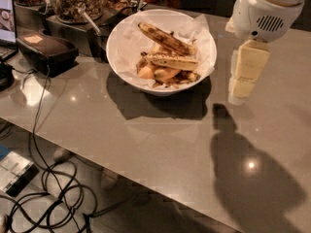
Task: Pick banana from white bowl
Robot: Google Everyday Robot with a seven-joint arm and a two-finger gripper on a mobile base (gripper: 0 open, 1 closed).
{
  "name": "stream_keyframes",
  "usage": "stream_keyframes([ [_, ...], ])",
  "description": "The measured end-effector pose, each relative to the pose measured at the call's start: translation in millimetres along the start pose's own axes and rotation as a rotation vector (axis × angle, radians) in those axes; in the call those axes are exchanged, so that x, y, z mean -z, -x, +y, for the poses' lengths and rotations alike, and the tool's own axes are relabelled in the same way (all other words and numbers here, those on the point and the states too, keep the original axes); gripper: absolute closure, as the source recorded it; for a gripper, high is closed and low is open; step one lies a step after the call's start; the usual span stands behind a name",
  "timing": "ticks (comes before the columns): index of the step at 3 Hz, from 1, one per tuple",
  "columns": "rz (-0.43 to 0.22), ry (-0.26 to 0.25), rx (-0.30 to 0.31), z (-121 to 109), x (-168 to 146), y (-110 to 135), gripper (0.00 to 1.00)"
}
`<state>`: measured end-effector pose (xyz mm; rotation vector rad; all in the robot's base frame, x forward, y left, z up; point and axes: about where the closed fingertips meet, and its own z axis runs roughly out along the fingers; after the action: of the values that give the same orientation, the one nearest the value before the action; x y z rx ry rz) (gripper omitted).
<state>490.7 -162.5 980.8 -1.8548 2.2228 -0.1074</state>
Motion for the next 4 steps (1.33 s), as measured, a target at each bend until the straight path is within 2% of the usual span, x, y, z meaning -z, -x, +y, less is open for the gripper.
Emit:
stream_keyframes([
  [1, -0.021, 0.008, -0.013, -7.3, -4.9, 4.6, 0.0],
  [3, -0.034, 0.042, 0.039, -33.4, -23.6, 36.7, 0.0],
  [4, -0.036, 0.057, 0.053, -43.1, -33.1, 50.1, 0.19],
])
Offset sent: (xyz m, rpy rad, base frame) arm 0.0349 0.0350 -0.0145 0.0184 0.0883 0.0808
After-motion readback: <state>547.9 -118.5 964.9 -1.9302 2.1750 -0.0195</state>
